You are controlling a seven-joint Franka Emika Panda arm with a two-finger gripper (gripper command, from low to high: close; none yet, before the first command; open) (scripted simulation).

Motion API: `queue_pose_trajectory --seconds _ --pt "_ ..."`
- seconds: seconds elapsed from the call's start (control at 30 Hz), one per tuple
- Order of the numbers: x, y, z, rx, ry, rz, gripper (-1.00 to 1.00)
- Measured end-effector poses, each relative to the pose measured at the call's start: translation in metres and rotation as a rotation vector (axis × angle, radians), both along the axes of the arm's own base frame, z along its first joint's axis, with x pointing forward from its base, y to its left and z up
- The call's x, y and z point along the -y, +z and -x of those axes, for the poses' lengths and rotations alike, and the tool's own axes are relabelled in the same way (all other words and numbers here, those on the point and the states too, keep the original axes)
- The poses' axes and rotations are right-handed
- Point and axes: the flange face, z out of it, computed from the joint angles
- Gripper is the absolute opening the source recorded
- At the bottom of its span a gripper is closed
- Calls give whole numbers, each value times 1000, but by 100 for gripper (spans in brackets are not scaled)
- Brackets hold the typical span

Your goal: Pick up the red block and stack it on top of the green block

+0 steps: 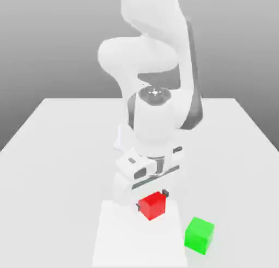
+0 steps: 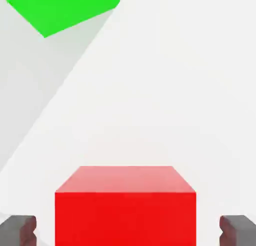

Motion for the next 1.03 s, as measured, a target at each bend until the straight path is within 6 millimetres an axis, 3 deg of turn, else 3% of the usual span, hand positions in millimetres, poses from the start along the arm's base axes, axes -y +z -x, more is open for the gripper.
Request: queue_pose_trajectory --seconds 0.17,0.43,0.7,0.77,0.9,0.93,1.03 --pt "0 0 0 -1 0 -1 -100" --pt "-4 61 -4 -1 0 0 -100" --pt "-89 95 -73 1 -26 2 -100" --pt "-104 91 -83 0 -35 -1 -100" --pt "-106 47 -87 0 -45 -1 -100" --pt "-106 39 -87 0 -45 -1 100" --pt "-106 39 -87 0 -45 -1 100"
